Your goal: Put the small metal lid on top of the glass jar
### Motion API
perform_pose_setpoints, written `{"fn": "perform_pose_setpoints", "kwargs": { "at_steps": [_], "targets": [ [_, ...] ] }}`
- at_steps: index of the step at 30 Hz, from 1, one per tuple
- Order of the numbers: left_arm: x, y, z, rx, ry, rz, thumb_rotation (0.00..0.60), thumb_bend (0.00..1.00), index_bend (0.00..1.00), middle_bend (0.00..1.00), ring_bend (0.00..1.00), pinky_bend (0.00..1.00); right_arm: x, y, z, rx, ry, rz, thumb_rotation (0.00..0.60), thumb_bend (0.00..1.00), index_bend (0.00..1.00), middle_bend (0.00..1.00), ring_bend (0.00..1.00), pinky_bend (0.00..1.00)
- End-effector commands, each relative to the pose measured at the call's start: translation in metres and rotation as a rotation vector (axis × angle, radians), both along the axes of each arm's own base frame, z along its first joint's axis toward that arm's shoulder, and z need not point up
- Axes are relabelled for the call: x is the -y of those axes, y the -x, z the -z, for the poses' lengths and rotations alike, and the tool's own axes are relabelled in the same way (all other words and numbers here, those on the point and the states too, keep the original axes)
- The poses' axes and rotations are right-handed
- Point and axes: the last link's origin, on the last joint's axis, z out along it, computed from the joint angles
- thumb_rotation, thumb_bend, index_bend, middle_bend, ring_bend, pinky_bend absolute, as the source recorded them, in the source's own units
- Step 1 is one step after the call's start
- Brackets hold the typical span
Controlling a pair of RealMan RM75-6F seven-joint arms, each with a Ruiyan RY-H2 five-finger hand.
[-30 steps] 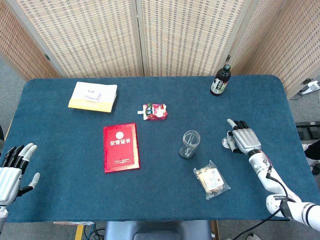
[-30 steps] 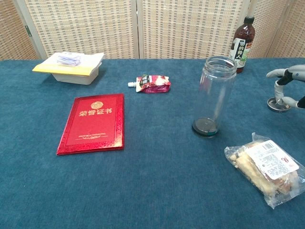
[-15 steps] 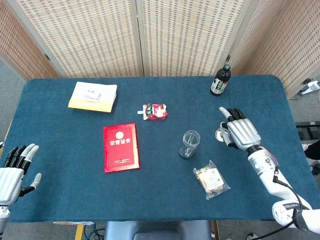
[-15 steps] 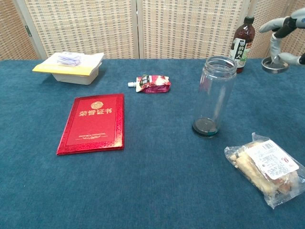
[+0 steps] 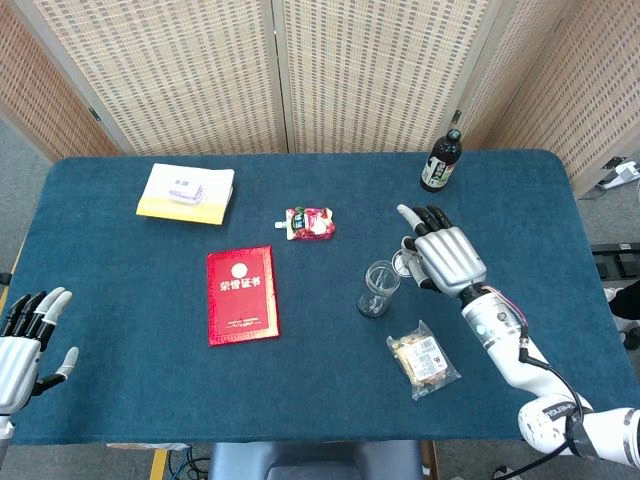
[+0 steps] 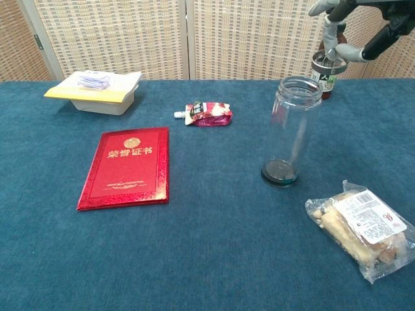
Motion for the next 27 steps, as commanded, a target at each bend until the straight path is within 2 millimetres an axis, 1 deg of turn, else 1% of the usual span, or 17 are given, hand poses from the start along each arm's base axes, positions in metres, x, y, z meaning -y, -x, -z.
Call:
{"fn": "perform_pose_setpoints", "kwargs": {
  "at_steps": [1, 8, 22, 26, 27],
  "targets": [
    [0.000, 0.001, -0.001, 0.001, -0.003, -0.004, 0.600, 0.38, 0.00, 0.05, 0.00, 0.00, -0.001, -0.007, 0.005, 0.002, -0.012, -0.010, 0.600, 0.61, 0.56, 0.02, 0.00, 0.00],
    [0.001, 0.001, -0.003, 0.008, -0.002, -0.003, 0.600, 0.38, 0.00, 0.05, 0.00, 0.00, -0.001, -0.012, 0.019, -0.012, -0.035, -0.020, 0.600, 0.61, 0.56, 0.02, 0.00, 0.00],
    [0.003, 0.000, -0.006, 0.019, -0.012, 0.004, 0.600, 0.38, 0.00, 0.05, 0.00, 0.00, 0.001, -0.011, 0.035, -0.034, -0.068, -0.014, 0.600, 0.60, 0.56, 0.02, 0.00, 0.00],
    [0.003, 0.000, -0.006, 0.018, -0.012, 0.007, 0.600, 0.38, 0.00, 0.05, 0.00, 0.00, 0.000, -0.012, 0.038, -0.037, -0.080, -0.018, 0.600, 0.57, 0.55, 0.02, 0.00, 0.00],
    [0.003, 0.000, -0.006, 0.018, -0.012, 0.007, 0.600, 0.38, 0.00, 0.05, 0.00, 0.00, -0.001, -0.013, 0.037, -0.029, -0.084, -0.019, 0.600, 0.54, 0.53, 0.02, 0.00, 0.00]
  ]
}}
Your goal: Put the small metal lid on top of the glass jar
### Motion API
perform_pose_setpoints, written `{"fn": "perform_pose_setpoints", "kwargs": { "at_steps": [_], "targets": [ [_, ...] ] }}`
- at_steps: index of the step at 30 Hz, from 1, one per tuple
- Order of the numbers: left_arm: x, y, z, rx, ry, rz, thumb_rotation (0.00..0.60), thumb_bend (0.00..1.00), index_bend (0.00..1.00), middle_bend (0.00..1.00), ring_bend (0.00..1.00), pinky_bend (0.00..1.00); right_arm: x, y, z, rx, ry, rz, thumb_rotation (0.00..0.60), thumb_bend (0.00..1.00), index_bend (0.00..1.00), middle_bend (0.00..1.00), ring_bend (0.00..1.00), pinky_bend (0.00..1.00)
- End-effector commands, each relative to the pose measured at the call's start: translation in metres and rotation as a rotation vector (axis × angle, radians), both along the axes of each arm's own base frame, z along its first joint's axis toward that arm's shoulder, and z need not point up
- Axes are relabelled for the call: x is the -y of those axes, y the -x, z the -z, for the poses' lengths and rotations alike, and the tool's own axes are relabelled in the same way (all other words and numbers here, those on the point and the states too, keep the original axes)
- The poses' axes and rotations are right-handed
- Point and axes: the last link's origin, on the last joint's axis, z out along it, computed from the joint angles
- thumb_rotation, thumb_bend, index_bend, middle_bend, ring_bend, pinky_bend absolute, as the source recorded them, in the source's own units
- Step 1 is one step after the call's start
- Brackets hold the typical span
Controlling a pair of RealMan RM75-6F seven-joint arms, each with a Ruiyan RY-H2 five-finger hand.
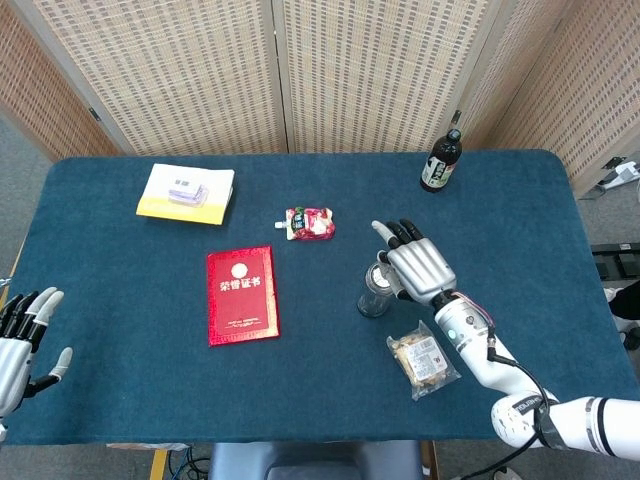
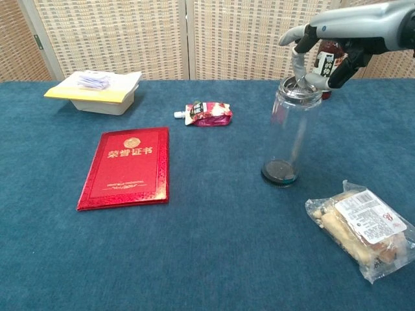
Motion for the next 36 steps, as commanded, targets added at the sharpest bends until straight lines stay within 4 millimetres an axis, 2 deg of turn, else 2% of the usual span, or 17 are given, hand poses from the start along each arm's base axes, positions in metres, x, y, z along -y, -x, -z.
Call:
{"fn": "perform_pose_setpoints", "kwargs": {
  "at_steps": [1, 4, 6, 14, 18, 26, 36],
  "targets": [
    [0.000, 0.000, 0.000, -0.001, 0.001, -0.001, 0.600, 0.38, 0.00, 0.05, 0.00, 0.00, -0.002, -0.002, -0.001, 0.014, -0.007, -0.002, 0.600, 0.51, 0.48, 0.01, 0.00, 0.00],
    [-0.001, 0.001, 0.000, -0.001, 0.001, -0.003, 0.600, 0.38, 0.00, 0.05, 0.00, 0.00, -0.004, -0.003, -0.009, 0.012, 0.006, -0.015, 0.600, 0.45, 0.38, 0.00, 0.00, 0.00],
    [-0.001, 0.001, 0.000, -0.005, 0.002, -0.006, 0.600, 0.38, 0.00, 0.05, 0.00, 0.00, -0.007, -0.004, -0.015, 0.017, 0.017, -0.018, 0.600, 0.43, 0.36, 0.00, 0.00, 0.00],
    [-0.003, 0.001, 0.004, -0.024, 0.007, -0.015, 0.600, 0.38, 0.00, 0.05, 0.00, 0.00, -0.014, 0.001, -0.040, 0.053, 0.060, -0.019, 0.600, 0.41, 0.34, 0.00, 0.00, 0.00],
    [-0.005, 0.002, 0.007, -0.033, 0.010, -0.022, 0.600, 0.38, 0.00, 0.05, 0.00, 0.00, -0.021, 0.007, -0.047, 0.040, 0.052, -0.024, 0.600, 0.41, 0.34, 0.00, 0.00, 0.00],
    [-0.006, 0.001, 0.010, -0.040, 0.017, -0.022, 0.600, 0.38, 0.00, 0.05, 0.00, 0.00, -0.027, 0.015, -0.039, 0.010, -0.003, -0.027, 0.600, 0.40, 0.34, 0.00, 0.00, 0.00],
    [-0.005, 0.001, 0.008, -0.029, 0.013, -0.020, 0.600, 0.38, 0.00, 0.05, 0.00, 0.00, -0.024, 0.019, -0.027, -0.010, -0.030, -0.014, 0.600, 0.40, 0.34, 0.00, 0.00, 0.00]
  ]
}}
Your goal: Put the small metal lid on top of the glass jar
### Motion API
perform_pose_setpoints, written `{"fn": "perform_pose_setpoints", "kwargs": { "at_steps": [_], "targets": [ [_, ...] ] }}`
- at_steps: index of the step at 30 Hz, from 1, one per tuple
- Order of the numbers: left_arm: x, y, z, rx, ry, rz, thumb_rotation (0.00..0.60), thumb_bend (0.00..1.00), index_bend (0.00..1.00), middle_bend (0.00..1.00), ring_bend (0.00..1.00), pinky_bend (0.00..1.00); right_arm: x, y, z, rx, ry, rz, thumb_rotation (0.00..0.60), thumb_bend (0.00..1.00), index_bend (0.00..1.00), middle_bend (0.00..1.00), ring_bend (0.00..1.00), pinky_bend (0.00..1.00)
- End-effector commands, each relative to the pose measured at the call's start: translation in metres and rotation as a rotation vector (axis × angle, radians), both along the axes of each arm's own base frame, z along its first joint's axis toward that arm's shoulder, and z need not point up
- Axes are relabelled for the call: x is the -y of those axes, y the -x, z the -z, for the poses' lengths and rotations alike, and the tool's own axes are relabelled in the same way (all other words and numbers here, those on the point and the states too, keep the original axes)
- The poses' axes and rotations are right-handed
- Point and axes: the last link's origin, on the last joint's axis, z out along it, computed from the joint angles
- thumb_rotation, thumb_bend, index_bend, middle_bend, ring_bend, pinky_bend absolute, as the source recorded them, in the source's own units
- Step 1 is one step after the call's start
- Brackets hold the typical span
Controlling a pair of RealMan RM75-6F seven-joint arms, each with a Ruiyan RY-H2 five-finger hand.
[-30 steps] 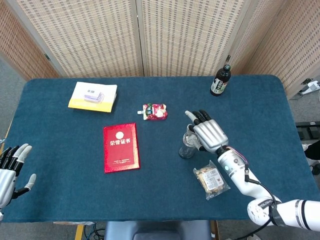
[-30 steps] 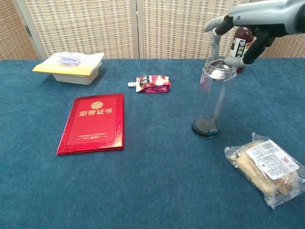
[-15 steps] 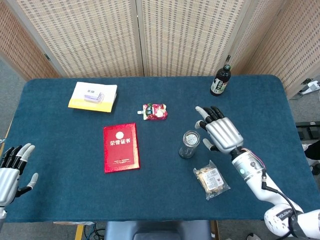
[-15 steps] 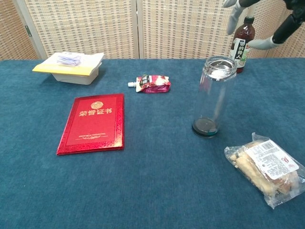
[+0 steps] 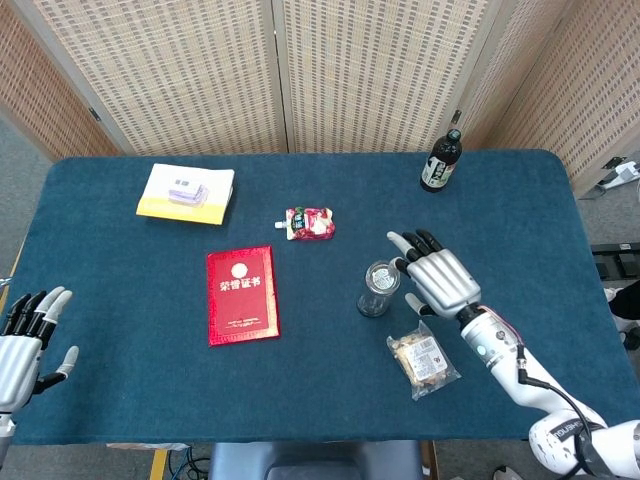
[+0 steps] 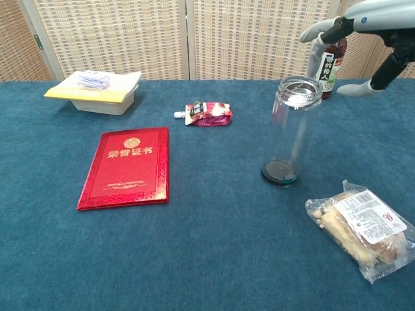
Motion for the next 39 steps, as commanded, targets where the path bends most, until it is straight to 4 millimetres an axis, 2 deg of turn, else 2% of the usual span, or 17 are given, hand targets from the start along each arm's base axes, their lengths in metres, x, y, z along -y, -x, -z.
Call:
{"fn": "perform_pose_setpoints", "kwargs": {
  "at_steps": [1, 16, 30, 35, 39],
  "targets": [
    [0.000, 0.000, -0.001, 0.003, -0.002, 0.000, 0.600, 0.38, 0.00, 0.05, 0.00, 0.00, 0.001, 0.001, 0.002, -0.003, -0.002, 0.003, 0.600, 0.40, 0.34, 0.00, 0.00, 0.00],
    [0.000, 0.000, -0.001, 0.005, -0.003, 0.000, 0.600, 0.38, 0.00, 0.05, 0.00, 0.00, 0.004, 0.010, 0.007, -0.037, -0.011, 0.031, 0.600, 0.40, 0.34, 0.00, 0.00, 0.00],
    [0.002, 0.000, -0.003, 0.012, -0.011, 0.005, 0.600, 0.38, 0.00, 0.05, 0.00, 0.00, 0.004, 0.005, 0.013, -0.050, -0.030, 0.035, 0.600, 0.40, 0.34, 0.00, 0.00, 0.00],
    [0.002, 0.000, -0.004, 0.013, -0.009, 0.006, 0.600, 0.38, 0.00, 0.05, 0.00, 0.00, 0.001, -0.004, 0.004, 0.006, -0.010, 0.012, 0.600, 0.40, 0.34, 0.00, 0.00, 0.00],
    [0.002, 0.000, -0.003, 0.008, -0.009, 0.005, 0.600, 0.38, 0.00, 0.05, 0.00, 0.00, -0.002, -0.012, -0.012, 0.053, 0.017, -0.008, 0.600, 0.40, 0.34, 0.00, 0.00, 0.00]
  ]
}}
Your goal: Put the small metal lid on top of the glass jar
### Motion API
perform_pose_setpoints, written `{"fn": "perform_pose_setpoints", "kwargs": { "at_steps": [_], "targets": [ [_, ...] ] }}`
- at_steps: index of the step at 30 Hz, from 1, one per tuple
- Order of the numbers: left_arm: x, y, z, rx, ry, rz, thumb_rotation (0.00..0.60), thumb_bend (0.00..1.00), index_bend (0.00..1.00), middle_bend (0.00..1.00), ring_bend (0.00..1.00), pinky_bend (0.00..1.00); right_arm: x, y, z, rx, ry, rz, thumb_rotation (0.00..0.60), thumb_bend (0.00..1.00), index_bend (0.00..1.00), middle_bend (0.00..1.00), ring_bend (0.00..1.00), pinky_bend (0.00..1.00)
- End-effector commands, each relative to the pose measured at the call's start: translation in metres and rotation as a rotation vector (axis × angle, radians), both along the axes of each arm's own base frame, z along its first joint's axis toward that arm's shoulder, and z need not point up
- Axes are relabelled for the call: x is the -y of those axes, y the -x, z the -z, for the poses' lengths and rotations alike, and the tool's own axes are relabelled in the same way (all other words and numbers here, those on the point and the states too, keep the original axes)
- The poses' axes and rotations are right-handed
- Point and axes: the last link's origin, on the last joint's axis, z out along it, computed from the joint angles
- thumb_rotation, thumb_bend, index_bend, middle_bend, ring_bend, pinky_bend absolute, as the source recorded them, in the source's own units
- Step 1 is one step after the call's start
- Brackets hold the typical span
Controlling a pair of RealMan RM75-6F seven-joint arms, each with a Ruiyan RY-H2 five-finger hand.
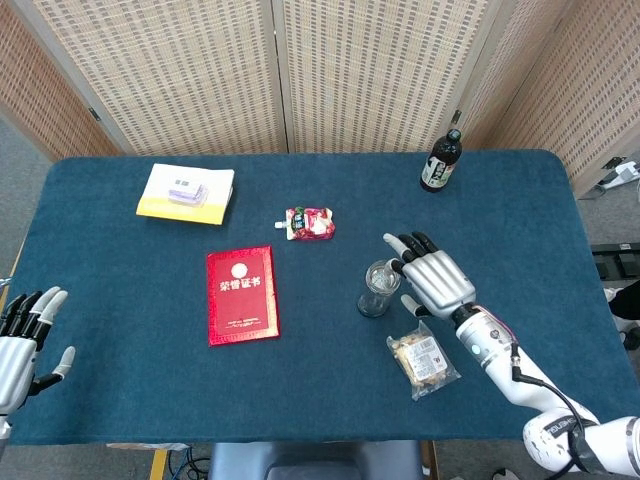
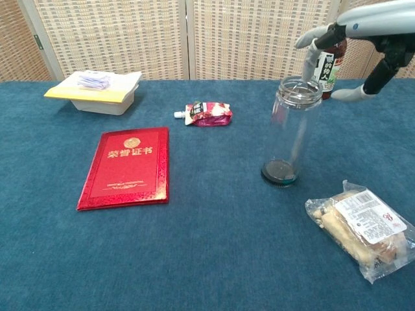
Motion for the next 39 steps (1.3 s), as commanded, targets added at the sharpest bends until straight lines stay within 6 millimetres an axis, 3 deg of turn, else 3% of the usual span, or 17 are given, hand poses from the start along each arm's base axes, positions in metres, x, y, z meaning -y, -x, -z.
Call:
{"fn": "perform_pose_setpoints", "kwargs": {
  "at_steps": [1, 6, 10, 15, 24, 30, 39],
  "targets": [
    [0.000, 0.000, 0.000, -0.004, 0.000, -0.001, 0.600, 0.38, 0.00, 0.05, 0.00, 0.00, -0.004, -0.007, -0.015, 0.039, 0.029, -0.019, 0.600, 0.40, 0.34, 0.00, 0.00, 0.00],
    [-0.001, 0.000, 0.002, -0.013, 0.001, -0.005, 0.600, 0.38, 0.00, 0.05, 0.00, 0.00, -0.013, -0.007, -0.036, 0.075, 0.069, -0.036, 0.600, 0.40, 0.34, 0.00, 0.00, 0.00],
    [-0.001, 0.000, 0.002, -0.018, -0.001, -0.006, 0.600, 0.38, 0.00, 0.05, 0.00, 0.00, -0.029, 0.007, -0.048, 0.104, 0.111, -0.046, 0.600, 0.40, 0.30, 0.00, 0.00, 0.00],
    [-0.002, 0.001, 0.003, -0.020, 0.000, -0.011, 0.600, 0.38, 0.00, 0.05, 0.00, 0.00, -0.064, 0.051, -0.058, 0.114, 0.189, -0.045, 0.600, 0.39, 0.15, 0.00, 0.00, 0.00],
    [-0.003, 0.000, 0.005, -0.030, 0.004, -0.016, 0.600, 0.38, 0.00, 0.05, 0.00, 0.00, -0.131, 0.141, -0.058, 0.098, 0.297, 0.047, 0.600, 0.38, 0.04, 0.00, 0.00, 0.00],
    [-0.005, -0.002, 0.012, -0.043, 0.028, -0.009, 0.600, 0.38, 0.00, 0.05, 0.00, 0.00, -0.161, 0.173, -0.055, 0.081, 0.381, 0.087, 0.600, 0.38, 0.00, 0.00, 0.00, 0.00],
    [-0.009, -0.002, 0.019, -0.053, 0.054, 0.000, 0.600, 0.38, 0.00, 0.05, 0.00, 0.00, -0.177, 0.197, -0.056, 0.109, 0.445, 0.131, 0.600, 0.38, 0.00, 0.00, 0.00, 0.00]
  ]
}}
